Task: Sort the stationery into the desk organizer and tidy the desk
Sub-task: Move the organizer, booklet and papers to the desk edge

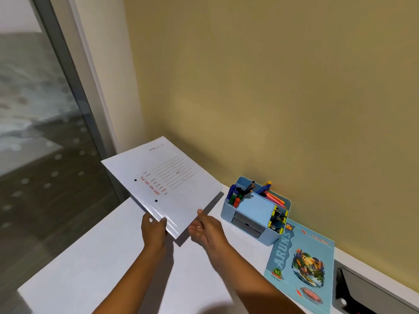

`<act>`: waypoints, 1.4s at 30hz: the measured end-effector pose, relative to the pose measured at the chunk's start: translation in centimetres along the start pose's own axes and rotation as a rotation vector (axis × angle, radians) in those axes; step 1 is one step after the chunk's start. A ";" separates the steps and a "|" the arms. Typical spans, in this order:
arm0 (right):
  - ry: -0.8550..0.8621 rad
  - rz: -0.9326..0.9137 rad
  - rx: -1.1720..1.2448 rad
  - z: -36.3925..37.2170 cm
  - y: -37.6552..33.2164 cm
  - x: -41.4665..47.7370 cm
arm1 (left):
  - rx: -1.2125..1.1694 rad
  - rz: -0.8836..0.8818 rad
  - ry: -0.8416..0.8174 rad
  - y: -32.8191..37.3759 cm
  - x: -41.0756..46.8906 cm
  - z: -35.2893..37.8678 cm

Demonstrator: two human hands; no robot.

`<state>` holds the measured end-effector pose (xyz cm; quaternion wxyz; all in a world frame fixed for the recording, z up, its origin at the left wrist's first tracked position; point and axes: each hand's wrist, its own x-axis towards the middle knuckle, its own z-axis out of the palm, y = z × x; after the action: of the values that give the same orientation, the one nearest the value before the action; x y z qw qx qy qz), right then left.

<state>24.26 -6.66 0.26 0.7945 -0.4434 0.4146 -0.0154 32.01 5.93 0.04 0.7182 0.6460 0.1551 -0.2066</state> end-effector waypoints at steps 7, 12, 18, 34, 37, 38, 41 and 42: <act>0.040 -0.286 0.036 -0.9 -3.5 -4.2 | 0.002 0.147 -0.026 2.9 -3.7 -0.7; 0.145 -0.490 0.055 -3.7 -5.4 -8.5 | -0.020 0.268 -0.142 5.2 -7.9 0.4; 0.321 -0.675 0.098 -10.3 -5.2 -14.7 | 0.104 0.385 -0.291 4.9 -12.9 2.8; 0.779 -0.803 0.409 -33.5 5.4 -33.2 | 0.396 0.379 -0.746 -6.8 -31.1 15.0; 0.857 -0.837 0.636 -37.3 7.4 -36.3 | 0.398 0.343 -0.840 -9.7 -35.5 17.0; 0.880 -0.843 0.686 -38.4 8.1 -37.4 | 0.395 0.330 -0.878 -10.8 -36.8 17.6; 0.934 -0.820 0.748 -41.8 10.3 -40.1 | 0.382 0.298 -0.974 -13.9 -40.6 19.2; 0.961 -0.809 0.761 -42.9 11.1 -41.0 | 0.386 0.285 -0.994 -14.9 -41.9 19.8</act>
<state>-35.23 -13.54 7.49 0.5563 -0.1994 0.4869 -0.6432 -12.53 -10.83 10.00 0.5943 0.6053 -0.3323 -0.4123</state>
